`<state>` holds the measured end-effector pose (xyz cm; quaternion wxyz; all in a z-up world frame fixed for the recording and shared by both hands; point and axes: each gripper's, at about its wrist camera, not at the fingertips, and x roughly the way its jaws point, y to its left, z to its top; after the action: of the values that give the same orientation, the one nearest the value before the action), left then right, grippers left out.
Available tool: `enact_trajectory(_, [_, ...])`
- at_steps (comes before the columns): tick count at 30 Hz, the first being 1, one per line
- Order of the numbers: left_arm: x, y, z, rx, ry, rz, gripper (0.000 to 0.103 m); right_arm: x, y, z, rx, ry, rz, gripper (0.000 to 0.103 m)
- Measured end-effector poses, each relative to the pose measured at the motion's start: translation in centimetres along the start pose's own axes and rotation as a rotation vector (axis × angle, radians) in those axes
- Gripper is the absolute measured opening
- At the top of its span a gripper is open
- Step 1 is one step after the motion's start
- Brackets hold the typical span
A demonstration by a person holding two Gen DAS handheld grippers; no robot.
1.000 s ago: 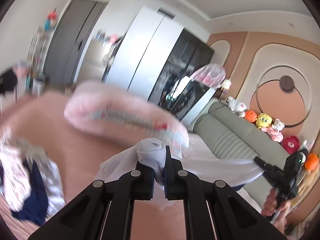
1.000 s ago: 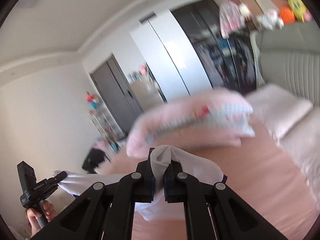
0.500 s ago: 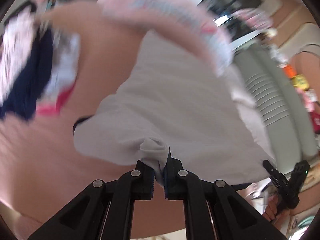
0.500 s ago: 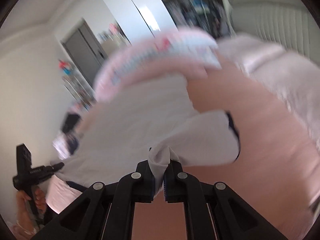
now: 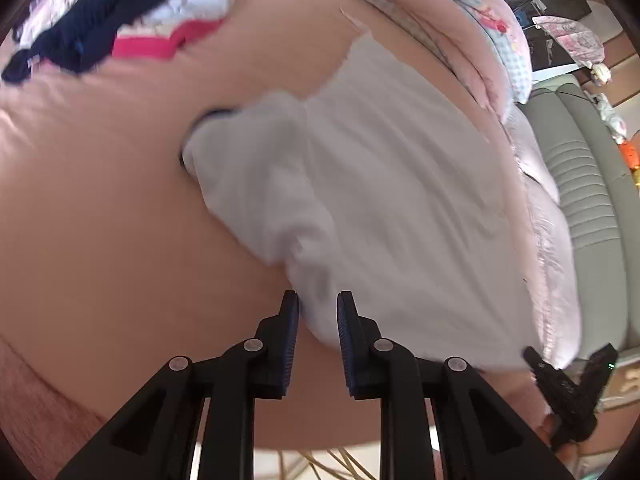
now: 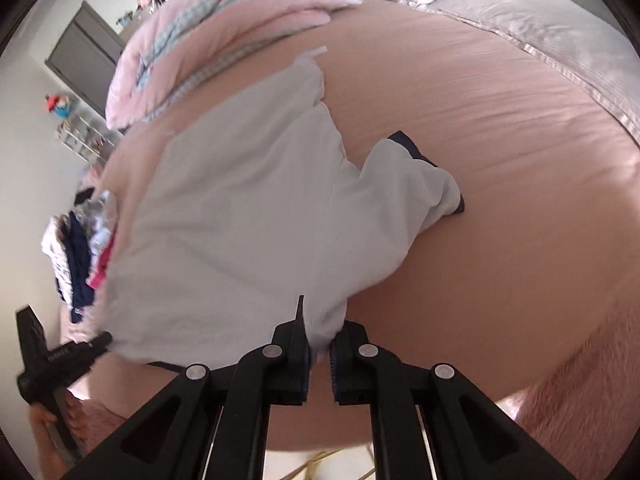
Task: Fold clothes
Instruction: 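Lay the white shirt down and open both grippers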
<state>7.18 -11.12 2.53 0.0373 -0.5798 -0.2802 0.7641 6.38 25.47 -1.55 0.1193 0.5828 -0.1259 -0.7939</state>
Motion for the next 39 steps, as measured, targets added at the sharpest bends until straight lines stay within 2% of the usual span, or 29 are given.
enact_trajectory(2, [1.8,-0.8,-1.3,0.052,0.108,-0.016,0.017,0.7,0.6,-0.7,-0.033,0.051,0.014,0.007])
enact_trajectory(3, [2.8,-1.3,-1.8,0.097,0.138,-0.01,0.017,1.0,0.9,-1.0,-0.05,0.076,0.021,0.007])
enact_trajectory(5, [3.9,-2.4,-1.9,0.18,0.145,0.038,0.017,1.7,1.5,-1.7,-0.084,0.127,0.035,0.007])
enact_trajectory(6, [4.0,-2.9,-1.5,0.207,0.128,0.039,0.017,1.9,1.8,-1.9,-0.095,0.141,0.04,0.007])
enact_trajectory(9, [3.2,-4.4,0.8,0.257,0.036,0.046,0.017,1.7,2.4,-1.1,-0.089,0.108,0.035,0.007])
enact_trajectory(12, [1.3,-5.6,2.7,0.285,-0.129,0.052,0.017,1.5,2.9,-0.2,-0.083,0.074,0.031,0.007])
enact_trajectory(15, [0.5,-5.4,3.0,0.263,-0.174,0.056,0.017,1.3,3.5,0.6,-0.076,0.04,0.026,0.007])
enact_trajectory(18, [0.8,-5.9,1.6,0.241,-0.09,0.067,0.017,1.0,4.0,1.4,-0.07,0.006,0.022,0.007])
enact_trajectory(21, [1.7,-5.7,-1.2,0.226,0.018,0.03,0.017,1.0,4.5,2.0,-0.065,-0.014,0.025,0.007])
enact_trajectory(23, [2.6,-6.0,-2.7,0.238,0.059,0.008,0.018,2.0,4.7,0.9,-0.069,0.057,0.071,0.007])
enact_trajectory(27, [4.3,-7.2,-2.9,0.272,0.104,0.063,0.018,4.3,5.3,1.0,-0.067,0.159,0.14,0.008])
enact_trajectory(30, [4.1,-8.5,-3.7,0.331,0.103,0.085,0.019,5.4,7.0,0.2,-0.153,0.211,0.088,0.008])
enact_trajectory(32, [4.3,-8.7,-3.7,0.348,0.116,0.081,0.019,5.5,7.5,1.2,-0.198,0.149,0.016,0.008])
enact_trajectory(34, [4.6,-8.9,-3.5,0.366,0.12,0.065,0.019,4.7,7.6,2.5,-0.191,0.067,-0.023,0.008])
enact_trajectory(37, [5.0,-9.4,-2.5,0.395,0.117,0.062,0.019,3.9,7.9,4.6,-0.184,-0.038,-0.016,0.008])
enact_trajectory(39, [4.6,-9.6,-1.4,0.371,0.059,0.055,0.019,4.0,8.1,5.7,-0.182,-0.063,-0.032,0.008])
